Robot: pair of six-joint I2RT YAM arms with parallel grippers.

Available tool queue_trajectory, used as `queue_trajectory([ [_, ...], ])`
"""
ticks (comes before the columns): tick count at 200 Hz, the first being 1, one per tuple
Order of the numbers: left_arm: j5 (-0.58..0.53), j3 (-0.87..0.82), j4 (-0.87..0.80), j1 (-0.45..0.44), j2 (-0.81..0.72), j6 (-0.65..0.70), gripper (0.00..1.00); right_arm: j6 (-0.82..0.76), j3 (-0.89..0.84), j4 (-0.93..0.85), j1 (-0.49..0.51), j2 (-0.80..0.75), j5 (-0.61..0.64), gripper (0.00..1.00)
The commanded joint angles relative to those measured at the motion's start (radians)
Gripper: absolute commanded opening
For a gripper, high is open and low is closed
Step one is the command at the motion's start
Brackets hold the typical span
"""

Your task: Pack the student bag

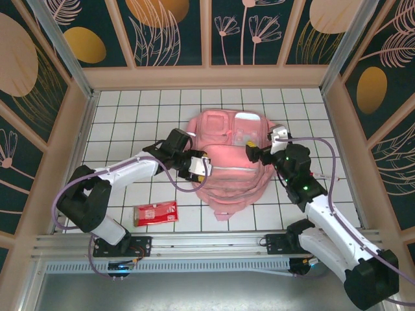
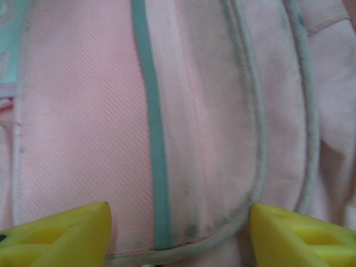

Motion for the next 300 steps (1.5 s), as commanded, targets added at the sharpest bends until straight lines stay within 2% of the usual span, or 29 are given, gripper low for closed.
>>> queue_trajectory([
  [1,0.014,-0.034,-0.046,-0.011,-0.036,0.014,0.67,-0.015,0.036,-0.033,-0.008,0.013,-0.055,0.99],
  [35,-0.102,-0.075,0.092,-0.021,-0.046,0.042,0.63,-0.012,0.037,-0.035,-0.009,0.04,-0.095,0.98],
  [96,-0.084,-0.03,0.191,-0.042,0.033,0.07,0.51,0.034,0.037,-0.022,-0.008,0.055,-0.126,0.96],
  [112,-0.064,-0.006,0.189,-0.046,0.044,0.045,0.39,0.052,0.033,-0.019,-0.008,0.057,-0.133,0.94],
  [128,-0.002,0.05,0.145,-0.047,0.051,-0.013,0.18,0.071,0.025,-0.014,-0.008,0.062,-0.155,0.9],
  [141,0.055,0.104,0.126,-0.046,0.055,-0.118,0.0,0.088,0.024,-0.013,-0.009,0.074,-0.169,0.88],
  [150,0.067,0.136,0.134,-0.047,0.06,-0.212,0.0,0.103,0.025,-0.017,-0.01,0.085,-0.173,0.87],
  [163,0.027,0.171,0.176,-0.046,0.07,-0.38,0.0,0.115,0.031,-0.023,-0.011,0.099,-0.218,0.85],
  [181,-0.034,0.204,0.194,-0.039,0.086,-0.489,0.0,0.103,0.036,-0.028,-0.01,0.107,-0.37,0.85],
  [188,-0.068,0.201,0.222,-0.035,0.089,-0.533,0.0,0.114,0.035,-0.026,-0.011,0.106,-0.378,0.85],
  [210,-0.084,0.181,0.278,0.007,0.08,-0.65,0.0,0.229,0.053,-0.078,-0.021,0.115,-0.184,0.89],
  [225,-0.067,0.14,0.332,0.035,0.049,-0.722,0.0,0.351,0.062,-0.151,-0.054,0.137,0.006,0.91],
  [235,-0.056,0.101,0.371,0.044,0.02,-0.747,0.0,0.434,0.057,-0.191,-0.091,0.165,0.051,0.91],
  [244,-0.021,0.065,0.395,0.047,-0.004,-0.732,0.0,0.489,0.052,-0.213,-0.126,0.203,0.04,0.9],
  [259,0.021,0.032,0.404,0.047,-0.025,-0.718,0.0,0.545,0.078,-0.245,-0.174,0.289,-0.13,0.91],
  [276,0.054,0.03,0.374,0.047,-0.023,-0.699,0.0,0.516,0.088,-0.188,-0.165,0.343,-0.289,0.92],
  [287,0.061,0.002,0.366,0.047,-0.023,-0.687,0.0,0.401,0.089,-0.148,-0.137,0.338,-0.362,0.91],
  [300,0.06,-0.003,0.364,0.047,-0.026,-0.686,0.0,0.187,0.09,-0.151,-0.084,0.308,-0.344,0.9],
])
